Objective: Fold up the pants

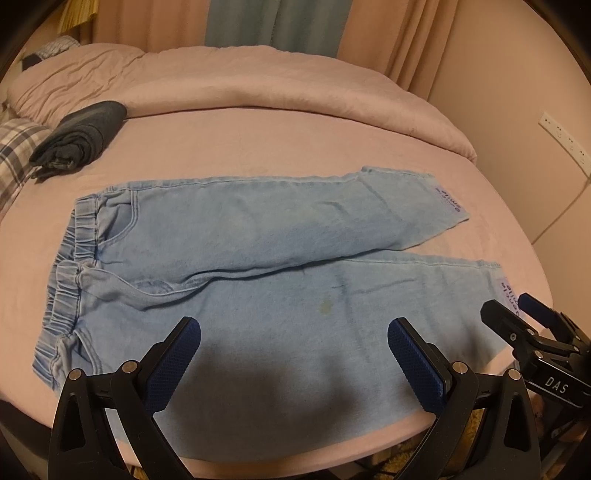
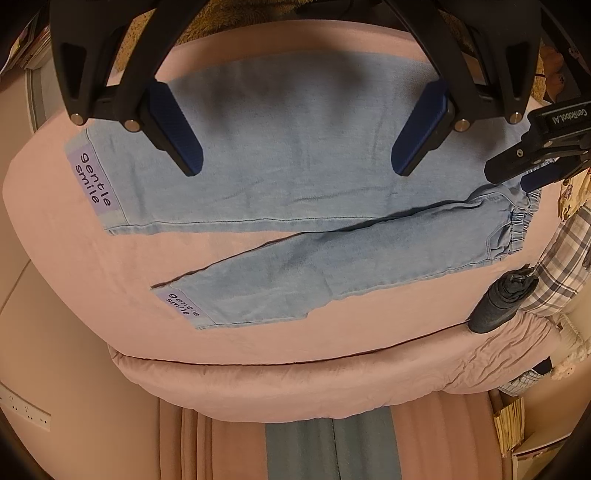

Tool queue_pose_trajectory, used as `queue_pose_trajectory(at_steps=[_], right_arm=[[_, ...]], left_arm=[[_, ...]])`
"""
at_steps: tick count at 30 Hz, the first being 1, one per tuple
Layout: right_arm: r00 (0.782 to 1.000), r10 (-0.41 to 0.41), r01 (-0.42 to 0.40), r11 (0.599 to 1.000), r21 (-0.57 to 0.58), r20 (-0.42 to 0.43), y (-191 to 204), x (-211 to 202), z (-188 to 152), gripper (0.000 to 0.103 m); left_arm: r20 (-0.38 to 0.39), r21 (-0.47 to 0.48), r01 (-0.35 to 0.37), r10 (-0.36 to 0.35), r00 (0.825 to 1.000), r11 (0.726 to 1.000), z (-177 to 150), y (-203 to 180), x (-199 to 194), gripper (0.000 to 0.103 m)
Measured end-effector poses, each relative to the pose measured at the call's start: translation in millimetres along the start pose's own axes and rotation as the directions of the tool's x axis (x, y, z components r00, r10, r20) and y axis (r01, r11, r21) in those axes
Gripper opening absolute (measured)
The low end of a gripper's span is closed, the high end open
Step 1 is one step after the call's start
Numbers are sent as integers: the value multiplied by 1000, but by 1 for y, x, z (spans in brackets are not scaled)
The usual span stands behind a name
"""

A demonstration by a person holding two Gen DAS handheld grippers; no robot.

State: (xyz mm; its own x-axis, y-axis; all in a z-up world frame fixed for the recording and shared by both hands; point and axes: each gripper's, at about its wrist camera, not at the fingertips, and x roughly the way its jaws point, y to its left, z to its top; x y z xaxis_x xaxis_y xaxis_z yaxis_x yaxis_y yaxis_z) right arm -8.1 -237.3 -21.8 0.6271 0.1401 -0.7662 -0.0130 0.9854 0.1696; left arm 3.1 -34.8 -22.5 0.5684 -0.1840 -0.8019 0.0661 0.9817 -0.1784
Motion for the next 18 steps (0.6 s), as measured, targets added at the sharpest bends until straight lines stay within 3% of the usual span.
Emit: queue_pose_trajectory(at_steps=[18], right_arm=[[999,-23,23,1000,6,-23,-6,3,1,102]], left_arm=[[36,-34,-12,13,999,999,-1,16,-13,102]])
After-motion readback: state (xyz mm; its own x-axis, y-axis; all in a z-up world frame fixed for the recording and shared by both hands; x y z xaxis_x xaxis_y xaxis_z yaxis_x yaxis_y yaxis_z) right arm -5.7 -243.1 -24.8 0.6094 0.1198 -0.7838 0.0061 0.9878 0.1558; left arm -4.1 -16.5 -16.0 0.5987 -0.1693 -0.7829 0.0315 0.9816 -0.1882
